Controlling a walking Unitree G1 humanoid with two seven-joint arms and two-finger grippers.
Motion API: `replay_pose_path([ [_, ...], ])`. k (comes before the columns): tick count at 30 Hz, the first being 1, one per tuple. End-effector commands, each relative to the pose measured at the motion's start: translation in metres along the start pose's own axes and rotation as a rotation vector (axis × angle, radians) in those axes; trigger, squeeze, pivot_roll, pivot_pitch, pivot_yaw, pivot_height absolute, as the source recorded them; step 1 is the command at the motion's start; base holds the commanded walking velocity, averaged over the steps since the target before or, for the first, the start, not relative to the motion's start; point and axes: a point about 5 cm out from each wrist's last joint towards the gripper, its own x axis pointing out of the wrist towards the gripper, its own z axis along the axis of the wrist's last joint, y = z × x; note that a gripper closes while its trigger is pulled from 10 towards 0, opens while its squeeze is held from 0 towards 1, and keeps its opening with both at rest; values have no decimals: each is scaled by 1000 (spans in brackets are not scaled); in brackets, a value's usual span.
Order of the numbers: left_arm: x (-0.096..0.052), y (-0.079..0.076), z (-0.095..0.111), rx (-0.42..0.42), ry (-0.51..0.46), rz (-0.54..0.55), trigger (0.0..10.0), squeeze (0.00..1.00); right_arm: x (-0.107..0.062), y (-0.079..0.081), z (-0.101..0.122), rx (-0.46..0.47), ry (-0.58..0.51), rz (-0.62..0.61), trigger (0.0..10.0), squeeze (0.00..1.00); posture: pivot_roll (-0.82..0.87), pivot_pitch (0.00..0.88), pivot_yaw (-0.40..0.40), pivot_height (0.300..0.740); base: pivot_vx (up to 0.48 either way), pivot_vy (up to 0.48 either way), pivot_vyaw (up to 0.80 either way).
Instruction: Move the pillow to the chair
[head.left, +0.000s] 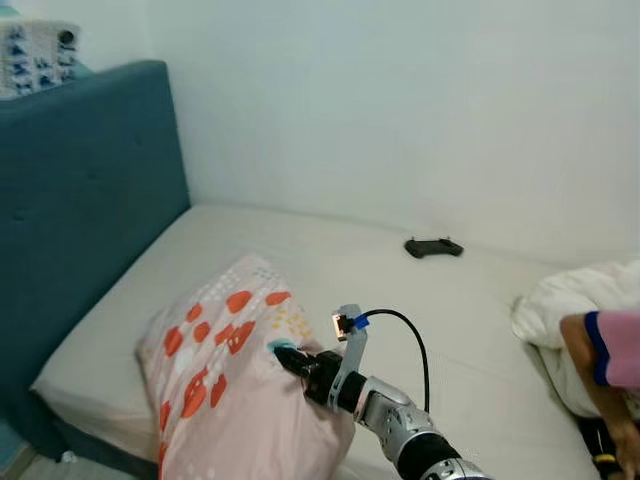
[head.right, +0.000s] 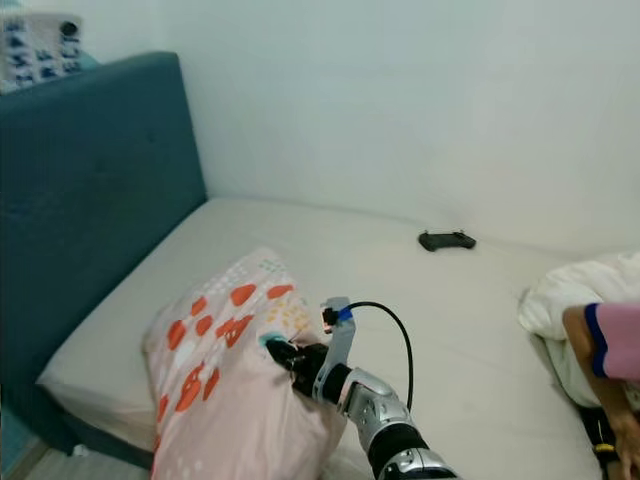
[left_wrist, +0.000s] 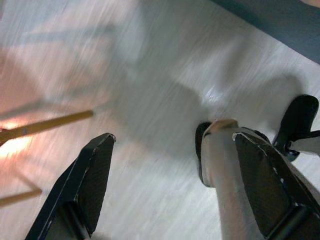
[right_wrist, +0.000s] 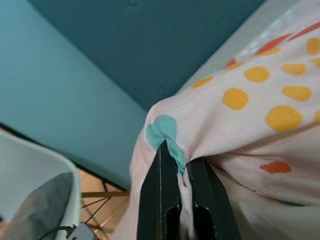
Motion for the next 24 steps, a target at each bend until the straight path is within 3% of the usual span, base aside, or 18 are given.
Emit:
replay_pose_path([
  [1, -1, -2, -8, 3, 32, -4, 10000, 0, 3, 2, 7, -18, -21, 18, 0, 0, 120, 42, -93, 726, 0, 0, 0],
  [16, -2, -6, -12, 23, 46, -14, 10000, 0, 5, 3, 7, -29, -18, 3, 0, 0, 115, 39, -99, 740, 0, 0, 0],
  [17, -2, -6, -12, 25, 48, -17, 10000, 0, 4, 0, -3, -145, 71, -73, 3569, 0, 113, 31, -105, 740, 0, 0, 0],
  [18, -2, -7, -13, 26, 50, -19, 10000, 0, 2, -1, -12, -212, 126, -103, 10000, 0, 118, 30, -108, 740, 0, 0, 0],
  [21, -3, -8, -14, 28, 54, -23, 10000, 0, -2, -3, -26, -217, 185, -117, 10000, 0, 120, 28, -112, 740, 0, 0, 0],
  [24, -3, -9, -14, 26, 56, -25, 10000, 0, -1, -1, -27, -202, 166, -114, 10000, 0, 122, 30, -115, 740, 0, 0, 533],
])
